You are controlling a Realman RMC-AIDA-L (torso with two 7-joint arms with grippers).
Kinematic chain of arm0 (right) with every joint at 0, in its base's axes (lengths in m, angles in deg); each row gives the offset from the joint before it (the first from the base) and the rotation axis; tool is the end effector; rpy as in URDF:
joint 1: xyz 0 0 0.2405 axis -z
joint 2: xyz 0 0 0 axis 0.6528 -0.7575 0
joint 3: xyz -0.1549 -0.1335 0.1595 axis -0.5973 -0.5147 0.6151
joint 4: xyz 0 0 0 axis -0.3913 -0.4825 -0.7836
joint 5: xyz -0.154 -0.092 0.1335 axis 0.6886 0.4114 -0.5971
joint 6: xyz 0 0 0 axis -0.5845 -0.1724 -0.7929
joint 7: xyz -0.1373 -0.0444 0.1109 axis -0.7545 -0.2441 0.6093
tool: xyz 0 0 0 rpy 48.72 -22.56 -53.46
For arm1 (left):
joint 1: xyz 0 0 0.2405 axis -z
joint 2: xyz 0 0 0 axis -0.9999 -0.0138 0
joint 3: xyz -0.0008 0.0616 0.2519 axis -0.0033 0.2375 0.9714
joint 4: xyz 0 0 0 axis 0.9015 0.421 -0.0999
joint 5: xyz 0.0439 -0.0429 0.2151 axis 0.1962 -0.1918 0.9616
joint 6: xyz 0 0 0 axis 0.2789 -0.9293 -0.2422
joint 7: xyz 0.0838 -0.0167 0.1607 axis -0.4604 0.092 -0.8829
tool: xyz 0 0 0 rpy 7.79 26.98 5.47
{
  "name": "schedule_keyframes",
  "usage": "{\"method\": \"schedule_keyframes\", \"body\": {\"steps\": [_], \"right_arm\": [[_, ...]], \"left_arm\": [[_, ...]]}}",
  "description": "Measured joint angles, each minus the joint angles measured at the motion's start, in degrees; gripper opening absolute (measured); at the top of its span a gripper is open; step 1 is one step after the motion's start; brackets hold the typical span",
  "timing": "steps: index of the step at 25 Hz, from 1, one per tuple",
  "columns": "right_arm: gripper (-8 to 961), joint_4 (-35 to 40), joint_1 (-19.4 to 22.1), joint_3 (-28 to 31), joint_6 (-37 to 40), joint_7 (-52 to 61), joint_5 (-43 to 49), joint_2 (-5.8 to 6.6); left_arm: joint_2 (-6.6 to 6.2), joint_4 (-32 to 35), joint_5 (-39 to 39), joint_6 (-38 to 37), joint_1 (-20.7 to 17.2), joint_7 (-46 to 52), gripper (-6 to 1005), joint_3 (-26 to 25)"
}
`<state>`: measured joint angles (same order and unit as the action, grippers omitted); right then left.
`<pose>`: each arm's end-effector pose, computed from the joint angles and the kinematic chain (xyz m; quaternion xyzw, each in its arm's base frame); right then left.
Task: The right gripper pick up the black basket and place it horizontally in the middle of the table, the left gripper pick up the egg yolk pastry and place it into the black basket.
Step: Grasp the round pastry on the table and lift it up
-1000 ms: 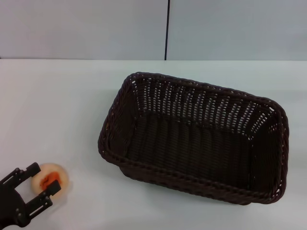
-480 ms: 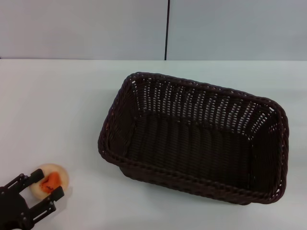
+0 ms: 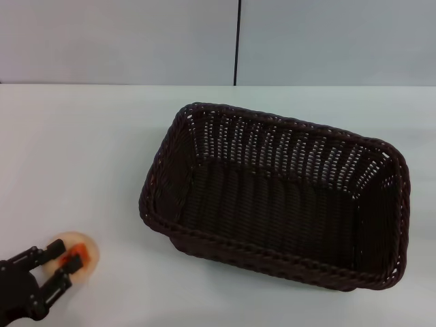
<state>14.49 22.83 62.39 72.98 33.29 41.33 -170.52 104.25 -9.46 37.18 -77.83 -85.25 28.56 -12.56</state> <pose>0.3601 0.3386 0.1131 -0.5870 0.2951 0.5315 0.5346 -0.3919 0.1752 -0.0374 -0.8510 -0.3059 -0.2888 0.3143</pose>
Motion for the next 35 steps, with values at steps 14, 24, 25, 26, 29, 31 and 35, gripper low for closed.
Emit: {"method": "schedule_keyframes", "body": {"steps": [14,24,25,26,29,31,35], "right_arm": [[578,-0.1,0.1,0.4,-0.2,-0.8,-0.2,0.07],[578,-0.1,-0.2,0.5,-1.5,-0.8,-0.3,0.10],[578,-0.1,-0.2,0.5,-1.5,-0.8,-0.3,0.10],[578,-0.1,-0.2,0.5,-1.6,-0.8,-0.3,0.11],[578,-0.1,-0.3,0.5,-1.6,-0.8,-0.3,0.12],[578,-0.1,-0.3,0.5,-1.6,-0.8,-0.4,0.14],[578,-0.1,-0.3,0.5,-2.0,-0.8,-0.4,0.16]], "left_arm": [[-0.05,-0.2,-0.4,0.8,1.2,-0.4,110,-2.3],[-0.03,-0.5,-0.6,0.2,2.1,-0.5,34,-3.2],[-0.03,-0.6,-0.7,0.0,2.2,-0.6,32,-3.6],[-0.04,-1.0,-1.0,-0.4,2.3,-0.9,30,-4.3],[-0.02,-1.2,-1.3,-0.7,2.4,-1.1,17,-4.5],[-0.01,-1.5,-2.4,-0.8,2.5,-1.2,9,-4.5],[0.01,-2.0,-4.5,-1.9,2.5,-1.2,9,-4.7]]}}
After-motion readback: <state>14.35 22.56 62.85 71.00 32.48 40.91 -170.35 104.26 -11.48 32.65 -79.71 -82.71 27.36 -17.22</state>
